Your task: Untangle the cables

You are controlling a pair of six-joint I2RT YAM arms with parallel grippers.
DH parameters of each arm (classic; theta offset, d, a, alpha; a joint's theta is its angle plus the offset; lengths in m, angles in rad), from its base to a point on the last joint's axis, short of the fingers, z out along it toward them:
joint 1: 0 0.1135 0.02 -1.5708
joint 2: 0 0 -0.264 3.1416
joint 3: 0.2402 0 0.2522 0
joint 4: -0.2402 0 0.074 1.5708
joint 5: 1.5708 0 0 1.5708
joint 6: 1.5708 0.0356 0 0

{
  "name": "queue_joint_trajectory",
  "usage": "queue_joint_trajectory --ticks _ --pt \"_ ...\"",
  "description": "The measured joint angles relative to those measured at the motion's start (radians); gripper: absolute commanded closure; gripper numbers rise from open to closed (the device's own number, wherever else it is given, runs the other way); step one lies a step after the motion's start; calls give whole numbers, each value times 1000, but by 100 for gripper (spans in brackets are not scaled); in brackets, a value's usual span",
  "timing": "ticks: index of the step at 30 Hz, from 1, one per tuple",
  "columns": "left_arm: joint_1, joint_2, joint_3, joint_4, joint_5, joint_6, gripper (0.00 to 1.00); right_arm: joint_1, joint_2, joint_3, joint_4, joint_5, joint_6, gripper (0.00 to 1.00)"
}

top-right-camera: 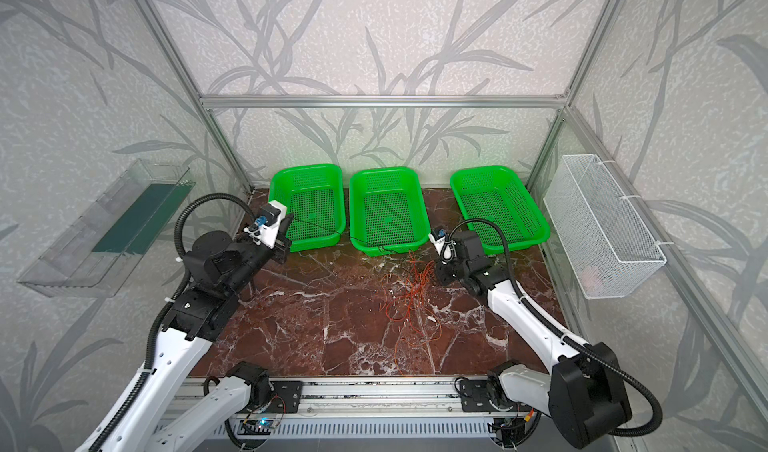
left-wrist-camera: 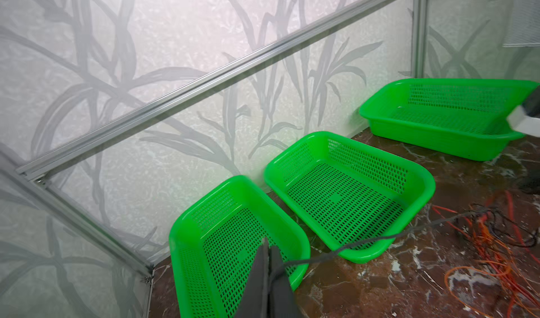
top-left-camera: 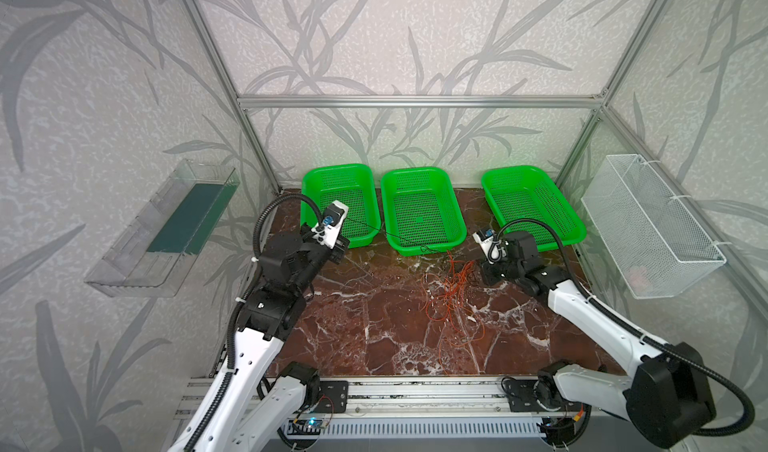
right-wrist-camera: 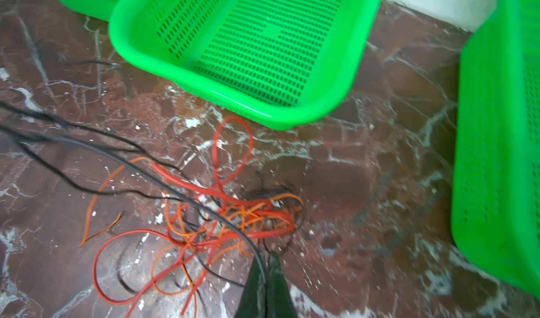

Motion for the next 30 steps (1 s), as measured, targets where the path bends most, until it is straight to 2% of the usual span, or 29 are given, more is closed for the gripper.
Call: queue_joint_trajectory --ticks 5,12,19,27,29,30 --pt "80 4 0 31 11 -23 100 -139 -84 -67 -54 5 17 100" --pt "174 34 24 49 40 -40 100 -268 -85 -71 -119 52 22 100" --pt "239 39 40 68 54 -43 100 -336 -77 -71 -149 131 3 100" --pt "274 55 42 87 60 -48 100 -354 -36 -71 -170 212 -19 99" --pt "276 60 50 86 85 -58 100 -358 -36 -70 -176 201 -29 86" --pt "275 64 57 84 111 -66 100 -358 -38 -70 -175 180 -34 75"
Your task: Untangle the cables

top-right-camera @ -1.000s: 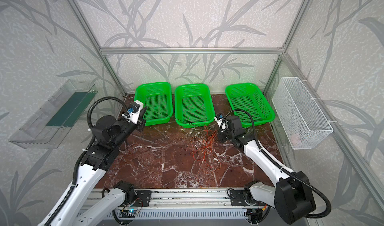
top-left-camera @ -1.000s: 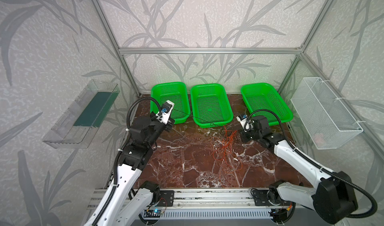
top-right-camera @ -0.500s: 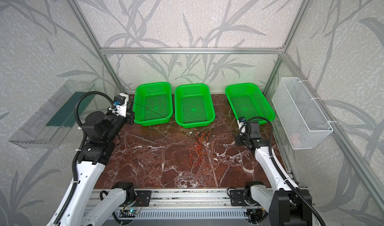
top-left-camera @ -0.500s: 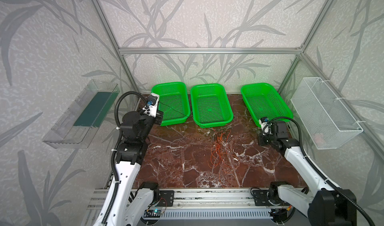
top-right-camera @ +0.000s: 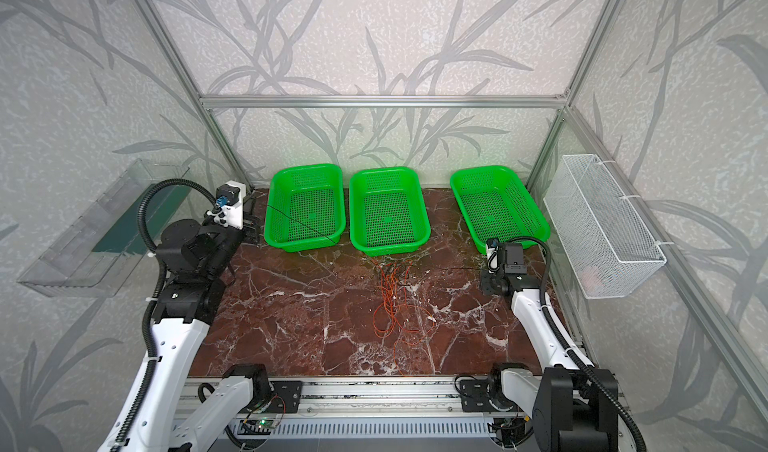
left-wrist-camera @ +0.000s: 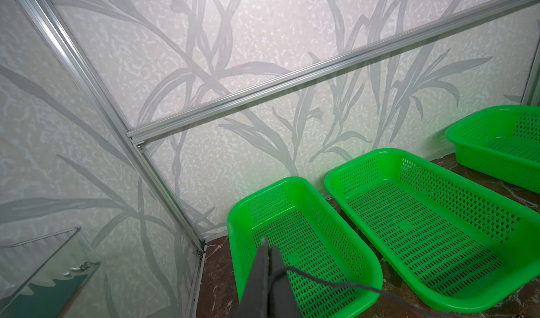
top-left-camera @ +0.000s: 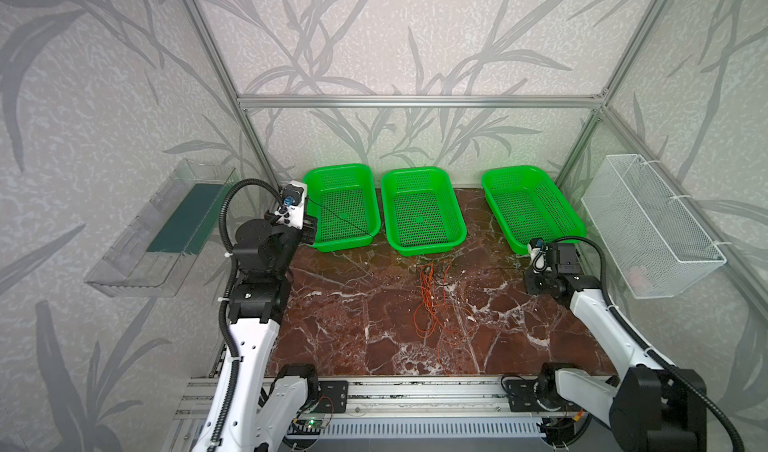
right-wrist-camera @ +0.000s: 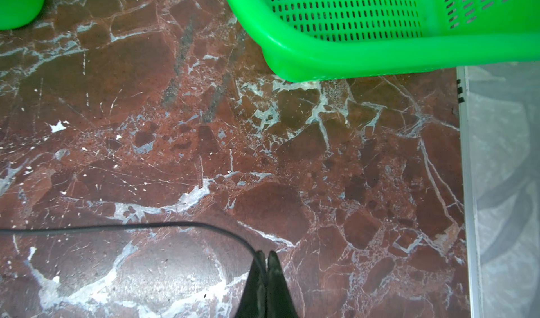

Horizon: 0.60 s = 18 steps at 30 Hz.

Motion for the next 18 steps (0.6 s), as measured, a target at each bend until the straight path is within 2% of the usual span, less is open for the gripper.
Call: queue_joint_trajectory --ticks 1,2,5,9,12,15,18 --pt "-3 3 9 -1 30 -6 100 0 -6 0 3 -29 -10 64" --pt "-10 5 18 -7 55 -11 100 1 -15 -2 10 -54 -14 58" --pt "-54 5 37 -15 134 -30 100 41 -74 -19 46 -128 -29 48" --pt "-128 -20 29 -36 174 -45 100 155 -143 -31 93 -169 -48 42" --pt "-145 -63 -18 -33 181 -68 100 259 -151 -29 141 -176 -51 36" --pt "-145 -89 -67 -35 179 -87 100 372 -101 3 158 -144 -69 27" --pt "-145 -96 -99 -39 164 -95 100 457 -23 63 158 -79 -77 23"
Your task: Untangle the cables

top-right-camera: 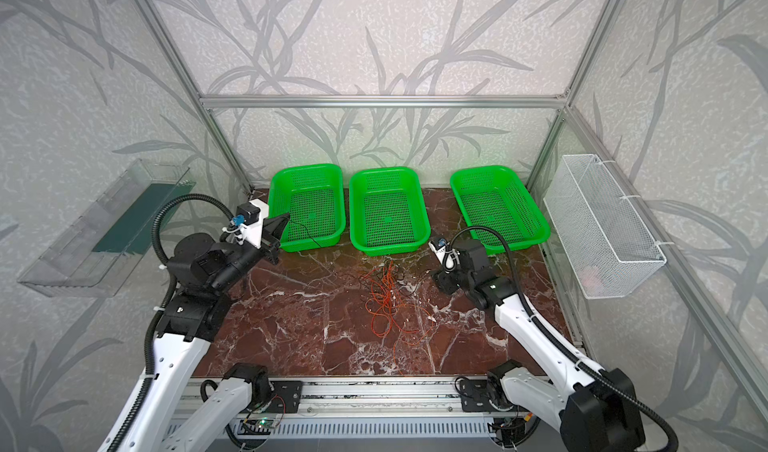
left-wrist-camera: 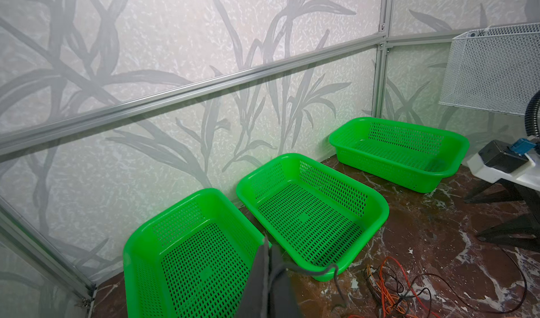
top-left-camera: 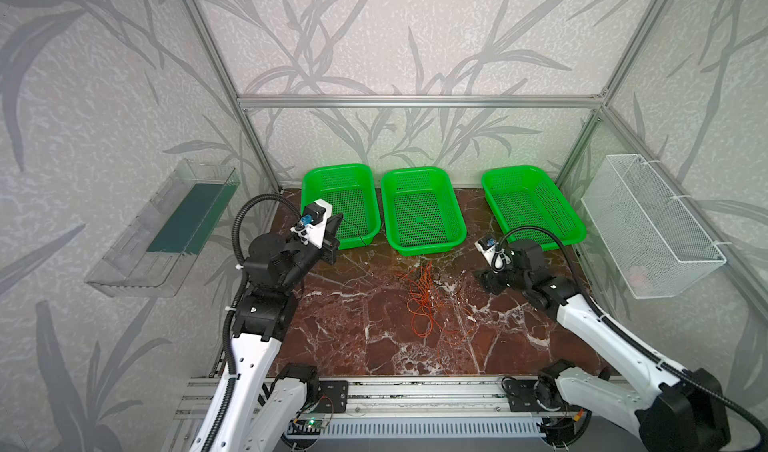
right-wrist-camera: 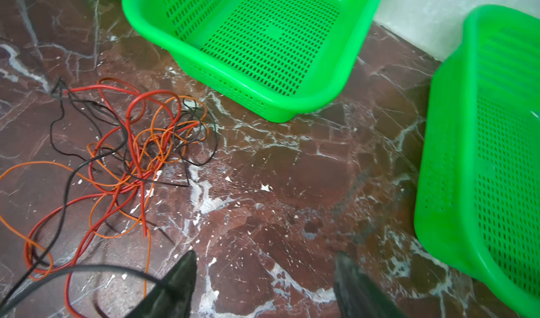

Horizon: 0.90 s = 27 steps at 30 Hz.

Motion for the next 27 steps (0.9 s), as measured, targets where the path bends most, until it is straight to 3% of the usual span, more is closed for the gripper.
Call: queue_joint_trajectory --ticks 5,8,10,15,17,20,24,25,27 --pt "0 -19 -16 -14 -67 5 100 16 36 74 -32 220 53 16" --pt "0 -48 -60 -14 -130 8 100 4 8 71 -40 282 48 16" --pt "2 -66 -106 -15 -172 7 100 -4 -39 39 -16 237 25 18" --pt "14 -102 -253 -20 -224 -20 99 5 -98 -73 100 -57 -12 19" --pt "21 -108 -303 -27 -228 -36 87 14 -57 -89 132 -105 -10 20" --pt "32 -113 -343 -37 -225 -56 58 19 11 -88 150 -109 -2 20" --pt "41 -132 -364 -62 -204 -67 28 2 68 -79 140 -103 4 20" --pt "42 -136 -364 -74 -197 -60 13 -4 77 -74 135 -106 5 20" --pt "43 -140 -360 -108 -187 -33 6 -13 86 -65 134 -123 6 20"
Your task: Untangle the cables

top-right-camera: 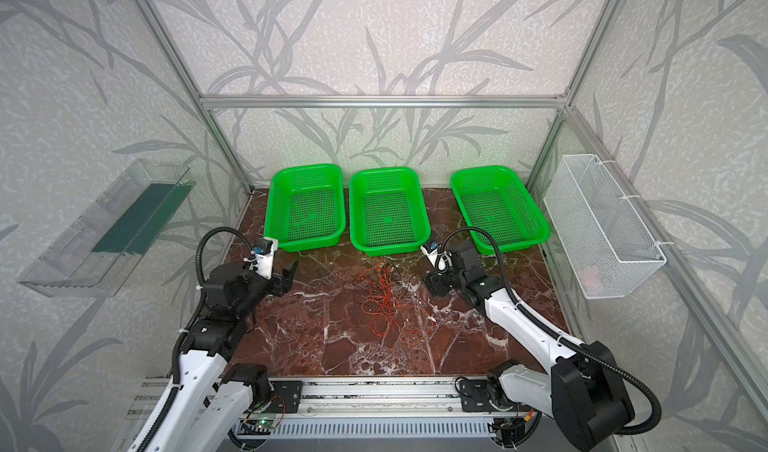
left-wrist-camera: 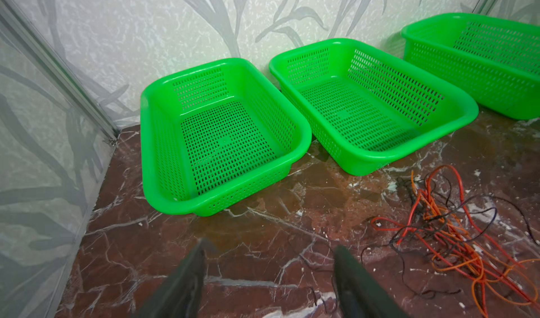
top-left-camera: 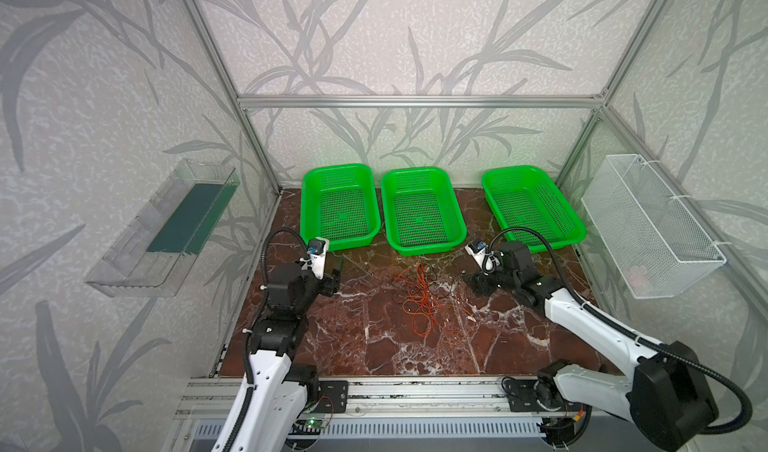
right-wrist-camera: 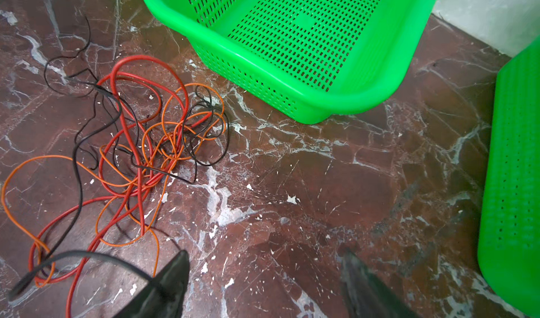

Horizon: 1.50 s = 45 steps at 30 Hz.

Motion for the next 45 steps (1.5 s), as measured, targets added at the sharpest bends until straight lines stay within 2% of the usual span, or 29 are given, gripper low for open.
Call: queue_joint_trajectory --ticks 1,3,5,6,9,10,11,15,18,23,29,32,39,45 --pt "0 1 6 -28 4 18 1 -4 3 5 0 -13 1 20" --pt "0 3 20 -80 13 58 1 -9 10 16 1 -47 2 21" --pt "0 1 32 -116 39 99 9 -10 24 24 9 -105 2 21" --pt "-1 1 35 -126 61 124 17 -10 33 27 16 -136 3 22" --pt "-16 25 36 -145 161 192 58 -7 76 37 41 -223 16 23" --pt "-32 45 36 -145 190 211 63 -2 96 45 45 -244 22 23" --pt "-51 72 36 -144 211 234 62 4 117 55 47 -260 25 23" --pt "-131 197 37 -138 258 327 43 35 178 106 47 -297 29 23" --pt "-184 296 43 -131 272 400 39 48 195 135 48 -312 35 23" --pt "-238 455 43 -42 270 494 39 48 214 153 55 -327 55 23" --pt "-261 677 47 93 247 544 40 58 253 162 56 -346 69 24" --pt "-263 756 78 98 236 590 40 62 261 163 57 -353 71 24" --pt "-264 838 159 112 227 670 42 63 299 182 64 -370 71 24" --pt "-264 941 269 34 229 753 45 63 325 195 61 -380 63 24"
